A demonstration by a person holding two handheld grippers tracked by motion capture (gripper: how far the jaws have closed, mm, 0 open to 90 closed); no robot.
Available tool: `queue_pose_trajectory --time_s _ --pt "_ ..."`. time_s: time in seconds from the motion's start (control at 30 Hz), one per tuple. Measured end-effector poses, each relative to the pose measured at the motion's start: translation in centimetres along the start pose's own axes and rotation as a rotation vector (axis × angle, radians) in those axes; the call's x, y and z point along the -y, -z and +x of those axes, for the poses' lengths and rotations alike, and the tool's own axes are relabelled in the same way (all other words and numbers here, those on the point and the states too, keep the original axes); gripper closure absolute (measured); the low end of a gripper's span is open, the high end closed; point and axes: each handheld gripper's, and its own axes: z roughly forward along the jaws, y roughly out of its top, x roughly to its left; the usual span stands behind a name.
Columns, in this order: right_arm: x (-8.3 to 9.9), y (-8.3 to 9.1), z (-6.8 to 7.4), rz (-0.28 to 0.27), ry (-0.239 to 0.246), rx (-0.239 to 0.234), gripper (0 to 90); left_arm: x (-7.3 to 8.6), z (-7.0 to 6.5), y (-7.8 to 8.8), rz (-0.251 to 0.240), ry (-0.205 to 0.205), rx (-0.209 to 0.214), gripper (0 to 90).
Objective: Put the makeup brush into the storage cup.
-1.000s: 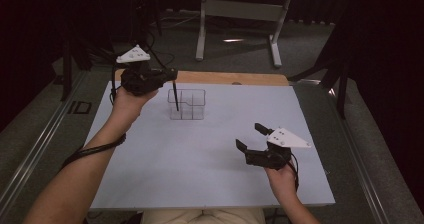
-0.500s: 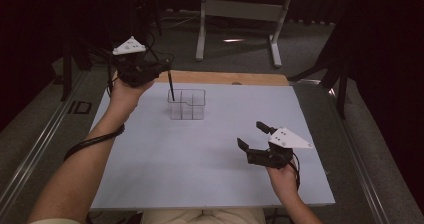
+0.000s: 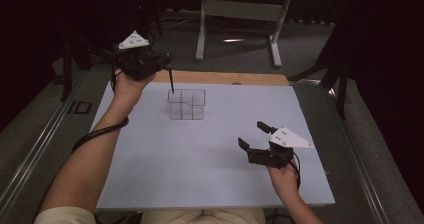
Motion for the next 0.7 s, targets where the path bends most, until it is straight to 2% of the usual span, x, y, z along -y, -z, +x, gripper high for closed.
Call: queue_pose_trajectory --time_s 0.2,0.5,0.7 --pt "0.1 0.0 0.0 0.002 -0.002 -0.004 16.5 -0.3 0.5 -0.7 -0.005 0.011 -0.002 84.0" --pt "0.2 -0.1 -0.1 0.006 -0.003 -0.007 16.5 -0.7 0.7 -1.6 0.001 -0.008 -0.011 83.9" --pt "0.2 -0.2 -0.1 0.009 -0.003 -0.014 16.5 -0.3 1.0 -2.0 0.009 -0.002 -0.005 83.9"
